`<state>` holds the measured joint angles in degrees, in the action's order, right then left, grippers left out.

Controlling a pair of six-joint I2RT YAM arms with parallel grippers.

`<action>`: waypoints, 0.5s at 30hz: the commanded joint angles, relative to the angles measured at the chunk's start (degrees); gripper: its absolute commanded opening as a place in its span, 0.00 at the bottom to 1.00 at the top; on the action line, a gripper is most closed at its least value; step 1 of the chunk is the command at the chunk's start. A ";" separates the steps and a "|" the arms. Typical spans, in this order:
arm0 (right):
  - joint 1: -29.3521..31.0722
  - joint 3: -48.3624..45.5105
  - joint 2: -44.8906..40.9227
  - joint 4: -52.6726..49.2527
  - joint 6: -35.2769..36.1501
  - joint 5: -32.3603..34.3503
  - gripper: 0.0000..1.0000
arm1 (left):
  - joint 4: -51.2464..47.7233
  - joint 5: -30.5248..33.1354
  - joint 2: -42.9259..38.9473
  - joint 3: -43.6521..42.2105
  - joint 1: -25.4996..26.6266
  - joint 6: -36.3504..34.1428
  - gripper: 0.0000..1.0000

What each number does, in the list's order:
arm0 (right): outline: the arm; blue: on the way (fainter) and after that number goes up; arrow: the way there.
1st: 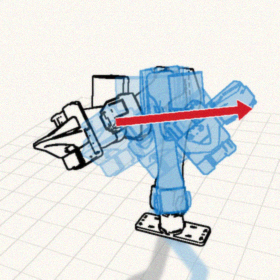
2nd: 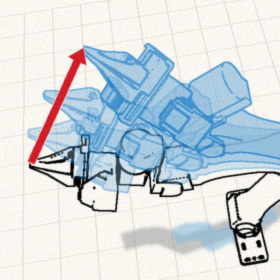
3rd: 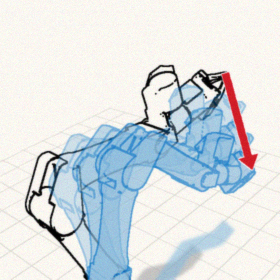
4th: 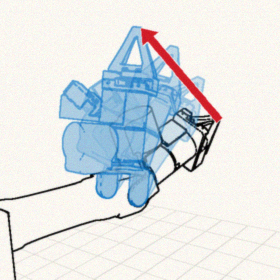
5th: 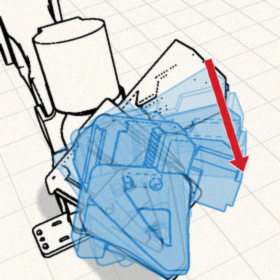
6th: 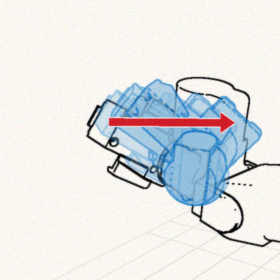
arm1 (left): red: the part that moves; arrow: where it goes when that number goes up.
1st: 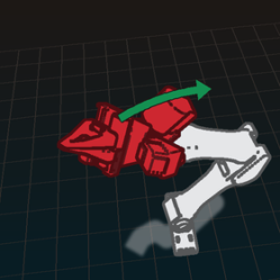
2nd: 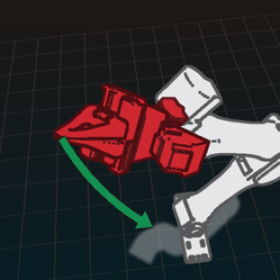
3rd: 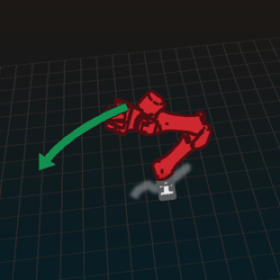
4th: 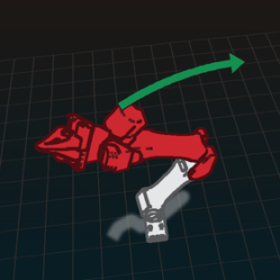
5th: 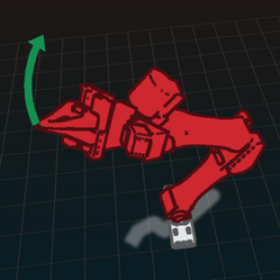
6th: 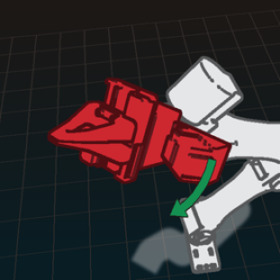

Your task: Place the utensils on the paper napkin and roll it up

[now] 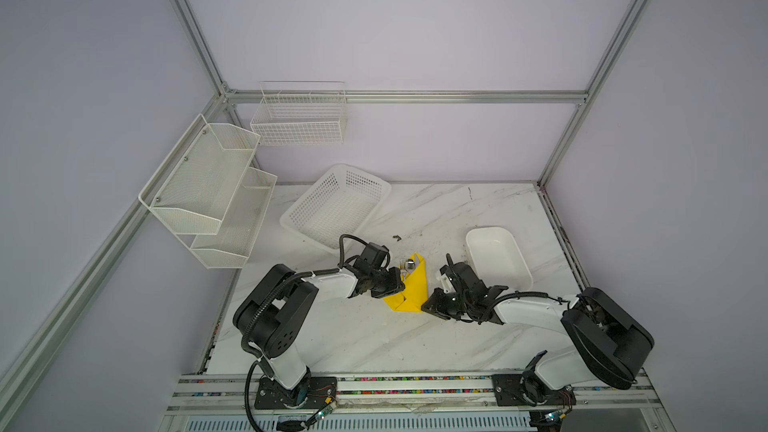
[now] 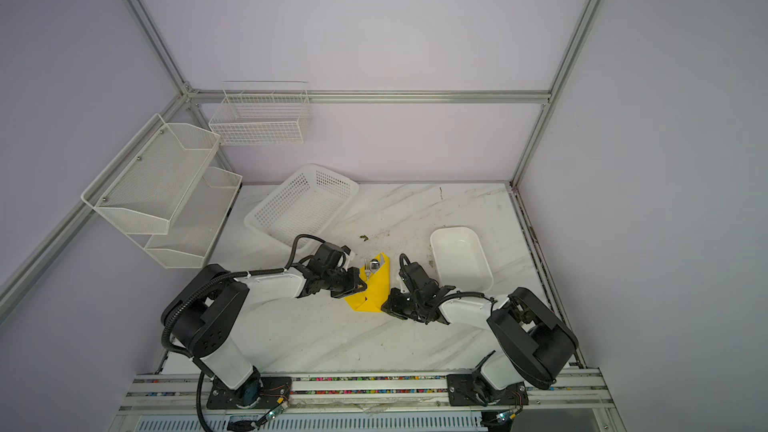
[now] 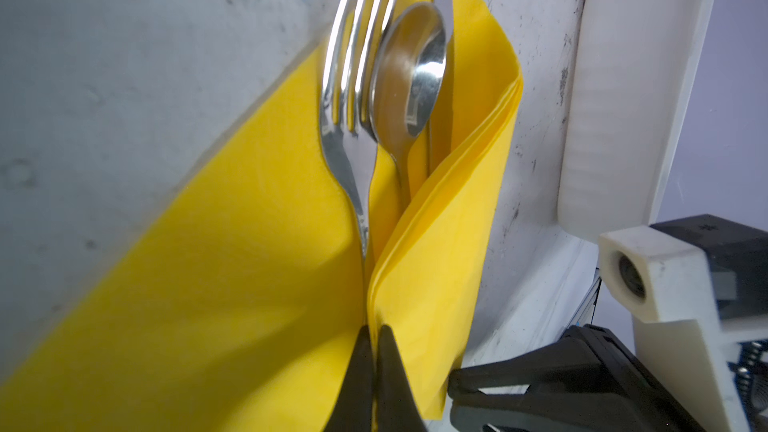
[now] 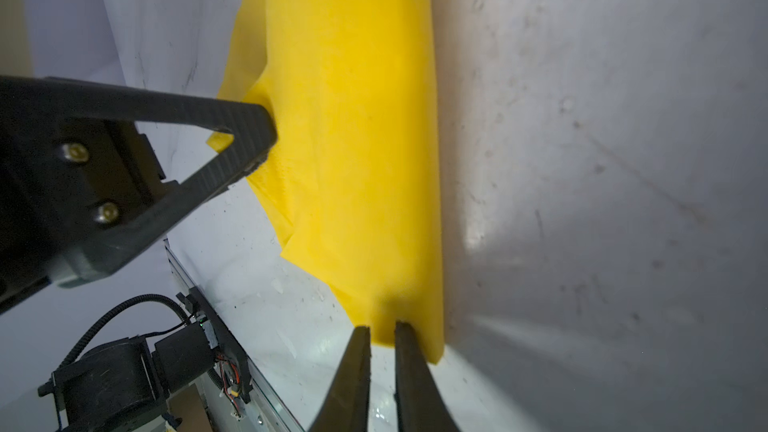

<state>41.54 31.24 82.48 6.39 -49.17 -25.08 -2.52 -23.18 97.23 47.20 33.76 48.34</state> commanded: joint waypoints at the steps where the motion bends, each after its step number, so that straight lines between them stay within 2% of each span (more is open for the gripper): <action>1: -0.06 -0.60 -3.46 -2.00 -1.44 3.75 0.17 | -0.58 1.05 0.15 5.49 -0.41 -2.44 0.00; 15: -0.31 -0.09 0.95 0.31 -0.07 0.15 0.14 | -2.75 1.73 1.21 5.61 -0.40 -3.07 0.00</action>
<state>41.41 31.24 82.61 6.28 -49.60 -23.90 -5.56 -22.04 98.70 49.19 33.76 46.68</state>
